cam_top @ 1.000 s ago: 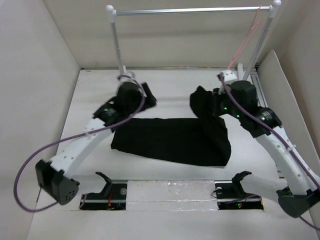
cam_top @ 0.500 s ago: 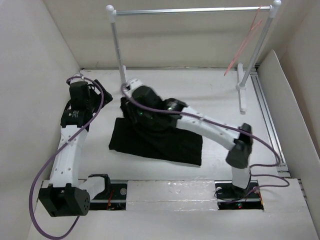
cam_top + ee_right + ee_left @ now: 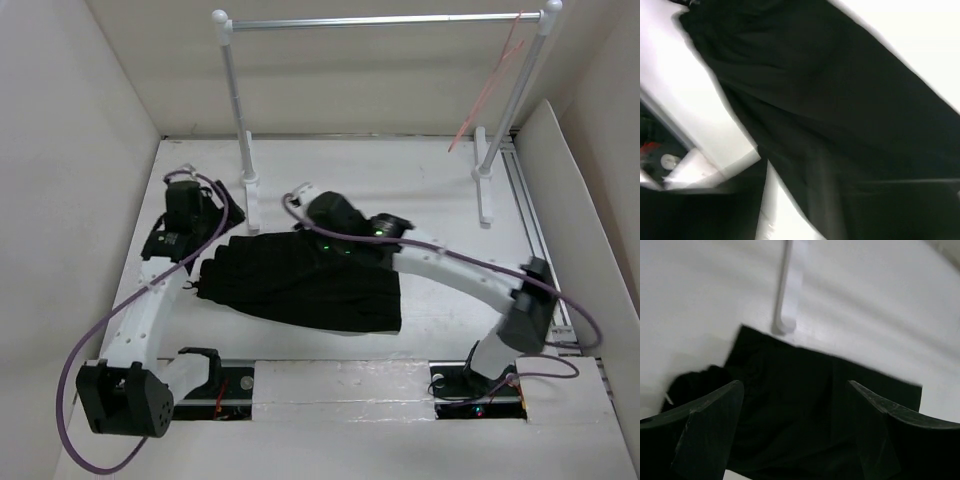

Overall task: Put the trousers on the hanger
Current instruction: Fold the trousers, then grab a hanger with the right arm, then place trousers on hanger

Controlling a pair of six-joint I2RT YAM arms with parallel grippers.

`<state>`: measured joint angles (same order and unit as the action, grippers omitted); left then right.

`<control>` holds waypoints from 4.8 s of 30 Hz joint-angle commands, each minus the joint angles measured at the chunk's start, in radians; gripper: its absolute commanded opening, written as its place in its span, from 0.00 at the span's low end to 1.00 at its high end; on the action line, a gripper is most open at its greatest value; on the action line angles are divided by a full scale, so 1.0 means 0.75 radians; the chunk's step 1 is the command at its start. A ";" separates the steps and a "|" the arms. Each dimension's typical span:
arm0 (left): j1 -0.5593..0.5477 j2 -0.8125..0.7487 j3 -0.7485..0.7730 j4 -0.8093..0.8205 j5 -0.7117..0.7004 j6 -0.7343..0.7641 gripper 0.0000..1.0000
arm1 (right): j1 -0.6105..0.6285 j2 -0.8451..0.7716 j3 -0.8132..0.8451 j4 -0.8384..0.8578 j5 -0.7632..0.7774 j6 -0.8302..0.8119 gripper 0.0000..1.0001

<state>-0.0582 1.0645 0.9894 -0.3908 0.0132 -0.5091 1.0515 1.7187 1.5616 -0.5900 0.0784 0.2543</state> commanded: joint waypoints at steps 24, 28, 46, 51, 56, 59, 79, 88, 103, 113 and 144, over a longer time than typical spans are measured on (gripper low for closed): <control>-0.276 0.117 -0.103 0.155 -0.212 -0.056 0.29 | -0.297 -0.737 -0.582 -0.129 -0.027 -0.158 0.77; -0.472 0.182 0.057 0.118 -0.309 -0.029 0.00 | -0.568 -0.745 -0.299 -0.175 -0.181 -0.279 0.71; -1.336 0.373 0.426 0.052 -0.591 -0.078 0.00 | -1.709 -0.044 0.648 0.075 -0.943 -0.180 0.78; -1.289 0.239 0.209 0.139 -0.502 -0.100 0.00 | -1.740 0.030 0.583 0.295 -1.058 -0.055 0.75; -1.289 0.241 0.117 0.100 -0.480 -0.123 0.00 | -1.697 0.120 0.601 0.341 -1.082 -0.032 0.73; -1.289 0.248 0.111 0.096 -0.494 -0.143 0.12 | -1.682 0.124 0.495 0.451 -1.088 0.017 0.70; -1.276 0.335 0.313 0.073 -0.459 -0.121 0.56 | -1.652 0.024 0.358 0.819 -1.233 0.174 0.04; -1.276 0.472 0.828 0.063 -0.325 -0.033 0.68 | -1.637 -0.252 -0.016 0.721 -1.234 0.042 0.01; -1.276 0.914 1.460 0.085 -0.234 0.065 0.72 | -1.523 -0.561 -0.497 0.278 -1.107 -0.314 0.00; -1.276 1.094 1.444 0.204 -0.394 -0.027 0.72 | -1.367 -0.760 -0.693 0.253 -1.037 -0.243 0.00; -1.303 0.907 0.699 0.564 -0.519 -0.501 0.00 | -1.316 -1.156 -0.728 -0.362 -0.845 -0.469 0.80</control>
<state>-1.0187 1.8687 1.6665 -0.1181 -0.3954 -0.7475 0.1009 0.9043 0.9680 -0.6960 -0.5632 0.0208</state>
